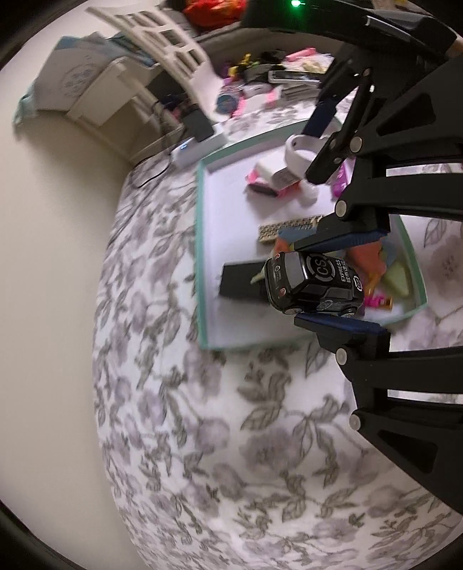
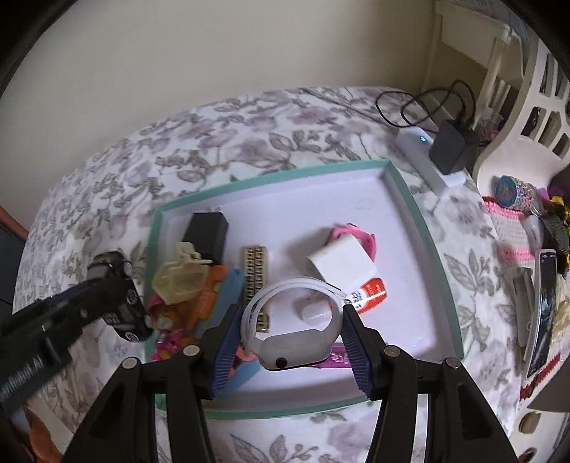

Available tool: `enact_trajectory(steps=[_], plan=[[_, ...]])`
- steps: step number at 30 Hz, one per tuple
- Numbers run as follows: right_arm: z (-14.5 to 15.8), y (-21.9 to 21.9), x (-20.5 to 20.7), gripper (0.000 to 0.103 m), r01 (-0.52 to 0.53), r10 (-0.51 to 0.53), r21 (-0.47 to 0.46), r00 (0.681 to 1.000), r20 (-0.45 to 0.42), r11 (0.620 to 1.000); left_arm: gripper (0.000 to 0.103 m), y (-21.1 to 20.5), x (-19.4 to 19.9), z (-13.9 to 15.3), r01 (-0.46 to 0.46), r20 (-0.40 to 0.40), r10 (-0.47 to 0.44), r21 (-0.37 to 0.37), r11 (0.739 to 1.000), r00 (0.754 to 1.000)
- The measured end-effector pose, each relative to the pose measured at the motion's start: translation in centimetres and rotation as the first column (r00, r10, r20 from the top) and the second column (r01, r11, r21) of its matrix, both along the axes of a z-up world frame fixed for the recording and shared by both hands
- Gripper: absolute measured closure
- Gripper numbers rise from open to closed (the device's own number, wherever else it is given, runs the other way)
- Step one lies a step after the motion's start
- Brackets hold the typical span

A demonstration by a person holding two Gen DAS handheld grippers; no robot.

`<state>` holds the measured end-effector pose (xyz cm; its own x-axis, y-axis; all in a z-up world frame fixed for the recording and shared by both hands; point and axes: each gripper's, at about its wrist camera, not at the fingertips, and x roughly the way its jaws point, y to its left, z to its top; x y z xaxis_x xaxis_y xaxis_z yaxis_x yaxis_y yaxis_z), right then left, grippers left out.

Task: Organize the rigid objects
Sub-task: 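Lift and carry the black car and white watch over the tray, then lower the car and watch into the tray and open both grippers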

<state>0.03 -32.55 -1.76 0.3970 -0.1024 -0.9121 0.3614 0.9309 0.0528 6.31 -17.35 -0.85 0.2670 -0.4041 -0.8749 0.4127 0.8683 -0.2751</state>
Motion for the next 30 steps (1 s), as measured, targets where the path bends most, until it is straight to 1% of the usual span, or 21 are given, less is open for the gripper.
enact_trajectory(steps=[6, 8, 14, 18, 25, 30], plan=[[-1.0, -0.3, 0.3, 0.044, -0.002, 0.001, -0.004, 0.999, -0.047, 1.0, 0.068, -2.5, -0.8, -1.4, 0.061, -0.029, -0.06, 0.039, 0.997, 0.998], [-1.4, -0.4, 0.4, 0.044, 0.001, -0.002, -0.017, 0.998, -0.068, 1.0, 0.068, -2.8, -0.8, -2.0, 0.06, -0.037, -0.058, 0.054, 0.997, 0.998], [-2.9, -0.7, 0.8, 0.044, -0.004, 0.005, 0.009, 0.994, -0.112, 1.0, 0.068, -2.9, -0.4, -3.2, 0.044, -0.068, -0.039, 0.07, 0.997, 0.997], [-4.0, -0.8, 1.0, 0.044, -0.005, 0.008, 0.023, 0.989, -0.146, 1.0, 0.067, -2.8, 0.0, -4.0, 0.032, -0.098, -0.026, 0.056, 0.998, 0.995], [-4.4, -0.9, 0.9, 0.044, -0.004, 0.009, 0.031, 0.987, -0.161, 0.999, 0.067, -3.0, 0.0, -4.1, 0.034, -0.102, -0.027, 0.062, 0.998, 0.994], [-3.5, -0.6, 1.0, 0.044, -0.015, 0.018, 0.022, 0.99, -0.142, 1.0, 0.067, -2.7, 0.1, -3.6, 0.032, -0.092, -0.026, 0.065, 0.997, 0.995]])
